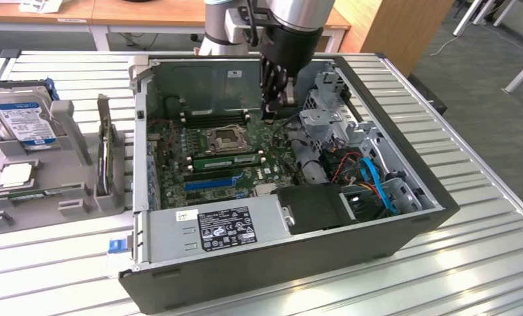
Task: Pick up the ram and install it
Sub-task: 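Press down the ram until it locks into place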
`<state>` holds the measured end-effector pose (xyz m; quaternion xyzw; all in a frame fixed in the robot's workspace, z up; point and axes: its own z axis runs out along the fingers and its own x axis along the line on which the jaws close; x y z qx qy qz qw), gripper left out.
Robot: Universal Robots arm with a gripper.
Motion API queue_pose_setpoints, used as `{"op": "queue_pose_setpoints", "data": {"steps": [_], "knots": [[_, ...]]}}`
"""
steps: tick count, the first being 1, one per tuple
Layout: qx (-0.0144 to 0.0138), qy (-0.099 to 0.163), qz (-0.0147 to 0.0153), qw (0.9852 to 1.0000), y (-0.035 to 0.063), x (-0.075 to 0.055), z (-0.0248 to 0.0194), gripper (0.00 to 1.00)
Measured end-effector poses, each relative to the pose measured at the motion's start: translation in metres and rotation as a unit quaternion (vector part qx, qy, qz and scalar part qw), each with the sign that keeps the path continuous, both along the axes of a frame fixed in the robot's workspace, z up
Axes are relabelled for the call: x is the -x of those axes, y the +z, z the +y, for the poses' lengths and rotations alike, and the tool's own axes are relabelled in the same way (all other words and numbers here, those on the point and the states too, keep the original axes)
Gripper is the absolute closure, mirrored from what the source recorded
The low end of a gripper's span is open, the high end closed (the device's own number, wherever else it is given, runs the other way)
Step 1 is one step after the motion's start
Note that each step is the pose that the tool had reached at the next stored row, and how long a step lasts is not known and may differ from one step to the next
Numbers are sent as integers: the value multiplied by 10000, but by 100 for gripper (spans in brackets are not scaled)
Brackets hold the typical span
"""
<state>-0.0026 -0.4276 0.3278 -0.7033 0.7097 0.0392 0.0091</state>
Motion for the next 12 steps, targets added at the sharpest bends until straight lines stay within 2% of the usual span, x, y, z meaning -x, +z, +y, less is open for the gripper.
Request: {"op": "queue_pose_setpoints", "data": {"steps": [12], "knots": [[0, 0, -10, 10000, -80, 0, 0, 90]]}}
